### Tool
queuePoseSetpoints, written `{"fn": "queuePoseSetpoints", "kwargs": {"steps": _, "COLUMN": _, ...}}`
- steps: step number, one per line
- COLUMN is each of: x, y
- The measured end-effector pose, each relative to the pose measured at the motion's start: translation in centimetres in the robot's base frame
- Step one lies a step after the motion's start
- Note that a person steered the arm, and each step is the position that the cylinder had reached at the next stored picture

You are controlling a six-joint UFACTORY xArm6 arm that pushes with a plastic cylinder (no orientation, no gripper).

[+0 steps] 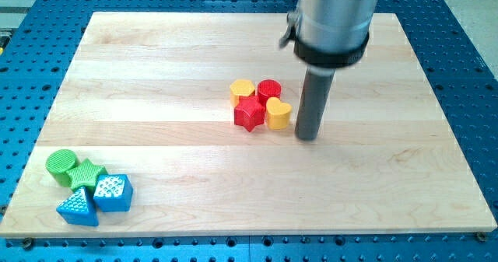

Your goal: Separate the heart from the red star

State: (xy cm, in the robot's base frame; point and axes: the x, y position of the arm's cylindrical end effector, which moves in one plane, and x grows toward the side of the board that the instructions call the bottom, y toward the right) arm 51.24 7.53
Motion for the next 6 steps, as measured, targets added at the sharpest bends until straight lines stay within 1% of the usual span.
{"fn": "queuePoseSetpoints", "kwargs": {"steps": 1, "x": 2.8, "y": -2.6}}
{"fn": "queuePoseSetpoints", "kwargs": {"steps": 2, "x": 0.6, "y": -6.1}}
{"fn": "queuePoseSetpoints", "kwargs": {"steps": 3, "x": -3.1, "y": -5.5}}
{"fn": "queuePoseSetpoints", "kwargs": {"steps": 4, "x": -7.7, "y": -3.3}}
{"fn": "queuePoseSetpoints", "kwargs": {"steps": 5, "x": -11.0, "y": -0.4}}
{"fn": "queuePoseSetpoints", "kwargs": {"steps": 6, "x": -11.1, "y": 2.3}}
